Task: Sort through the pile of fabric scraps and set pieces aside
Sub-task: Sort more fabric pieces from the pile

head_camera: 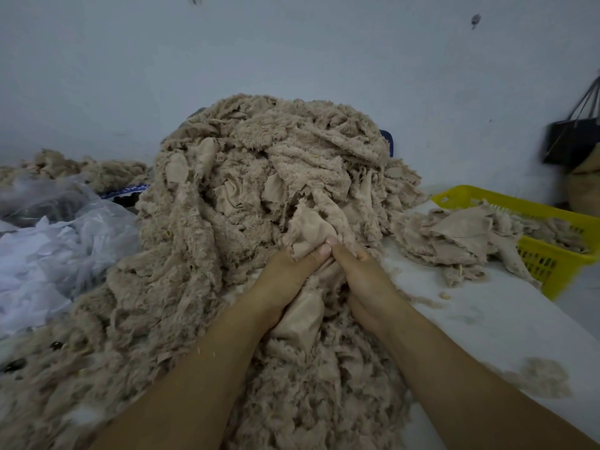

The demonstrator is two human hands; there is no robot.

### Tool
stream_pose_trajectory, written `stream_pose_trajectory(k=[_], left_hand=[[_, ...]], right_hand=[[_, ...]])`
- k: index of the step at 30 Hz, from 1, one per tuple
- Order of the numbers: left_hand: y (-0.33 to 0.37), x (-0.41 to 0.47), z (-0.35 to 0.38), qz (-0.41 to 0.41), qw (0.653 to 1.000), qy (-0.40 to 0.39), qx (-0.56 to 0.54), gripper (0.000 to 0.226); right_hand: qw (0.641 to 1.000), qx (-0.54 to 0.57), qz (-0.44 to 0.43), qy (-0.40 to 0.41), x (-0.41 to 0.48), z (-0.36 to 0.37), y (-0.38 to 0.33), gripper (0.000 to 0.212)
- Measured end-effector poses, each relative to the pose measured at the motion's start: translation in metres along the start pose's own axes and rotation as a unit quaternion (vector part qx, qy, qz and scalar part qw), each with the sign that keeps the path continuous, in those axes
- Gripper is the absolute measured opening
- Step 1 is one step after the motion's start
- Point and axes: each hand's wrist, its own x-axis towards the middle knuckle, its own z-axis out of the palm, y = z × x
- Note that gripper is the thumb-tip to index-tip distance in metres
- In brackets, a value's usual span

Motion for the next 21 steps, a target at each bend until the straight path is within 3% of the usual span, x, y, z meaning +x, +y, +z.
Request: stream_pose_trajectory(k=[3, 5, 9, 10, 17, 21], left_hand=[[0.003, -0.002, 0.003, 0.034, 0.999, -0.005, 0.039, 0.027], [0.004, -0.003, 0.003, 0.037, 0.997, -0.004, 0.065, 0.021], [0.005, -0.005, 0.007, 0.028, 0.994, -0.049, 0.090, 0.023], [0.005, -0.004, 0.010, 0.027, 0.994, -0.056, 0.089, 0.029], [0.009, -0.007, 0.007, -0.003, 0.999, -0.046, 0.002, 0.030], [0.019, -0.011, 0.004, -0.029, 0.994, -0.092, -0.059, 0.028]], right_hand=[[1.000, 0.014, 0.003, 0.020, 0.003, 0.004, 0.001, 0.052], [0.999, 0.036, 0.020, 0.032, 0.005, 0.006, 0.002, 0.060], [0.995, 0.073, 0.015, 0.064, 0.009, -0.006, 0.001, 0.006], [0.994, 0.077, 0.009, 0.079, 0.009, -0.008, -0.001, 0.005], [0.993, -0.002, -0.024, 0.118, 0.008, 0.000, 0.001, 0.022], [0.985, 0.036, -0.001, 0.166, 0.012, -0.016, -0.007, 0.023]])
